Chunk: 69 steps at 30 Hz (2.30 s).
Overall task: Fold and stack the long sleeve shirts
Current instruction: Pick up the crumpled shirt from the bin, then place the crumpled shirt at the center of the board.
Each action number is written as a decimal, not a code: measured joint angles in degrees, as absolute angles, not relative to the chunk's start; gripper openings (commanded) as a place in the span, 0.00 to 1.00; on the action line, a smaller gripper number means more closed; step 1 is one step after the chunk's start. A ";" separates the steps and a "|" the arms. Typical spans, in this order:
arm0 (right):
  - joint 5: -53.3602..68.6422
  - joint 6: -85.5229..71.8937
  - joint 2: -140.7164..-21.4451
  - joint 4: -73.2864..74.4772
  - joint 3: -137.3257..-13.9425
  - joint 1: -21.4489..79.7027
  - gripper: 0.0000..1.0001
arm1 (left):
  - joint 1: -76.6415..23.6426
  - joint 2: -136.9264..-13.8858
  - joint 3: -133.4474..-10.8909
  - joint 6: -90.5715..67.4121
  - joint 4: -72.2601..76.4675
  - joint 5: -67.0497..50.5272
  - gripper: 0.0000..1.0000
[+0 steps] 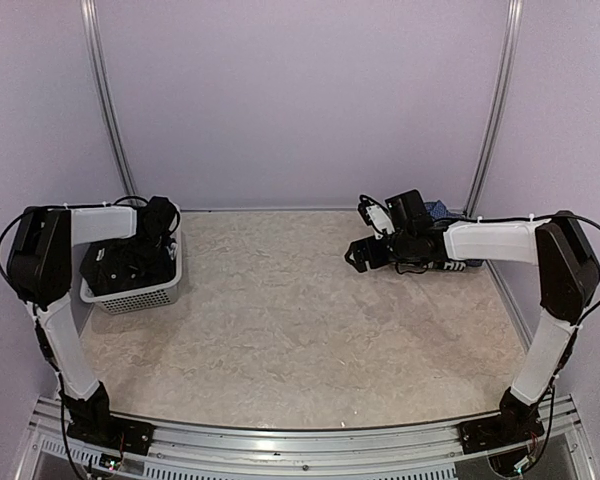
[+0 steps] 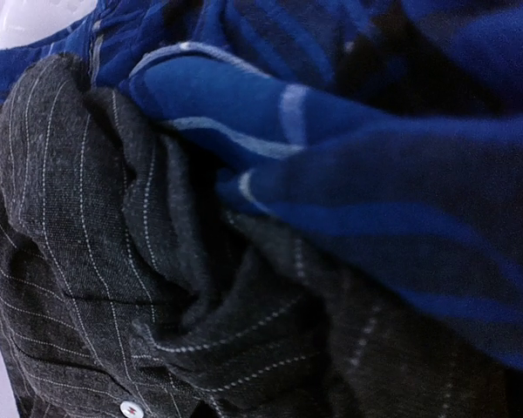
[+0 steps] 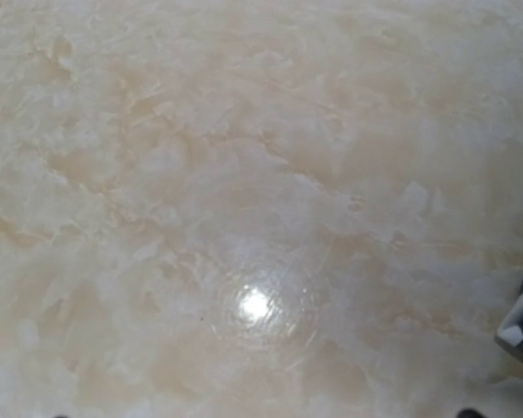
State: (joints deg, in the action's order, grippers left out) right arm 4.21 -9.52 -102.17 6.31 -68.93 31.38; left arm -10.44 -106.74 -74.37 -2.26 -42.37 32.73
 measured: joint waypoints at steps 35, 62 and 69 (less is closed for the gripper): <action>6.35 -10.17 -103.39 6.15 -68.60 32.80 0.92 | -10.81 -98.91 -92.07 9.65 -36.34 39.18 0.00; -13.43 -12.12 -73.93 22.39 -69.01 23.22 0.99 | -51.86 -98.17 -100.95 -3.77 -23.94 22.33 0.90; -11.81 -11.29 -69.71 24.36 -62.92 23.46 0.96 | -51.44 -102.78 -91.05 -6.24 -24.58 22.68 0.99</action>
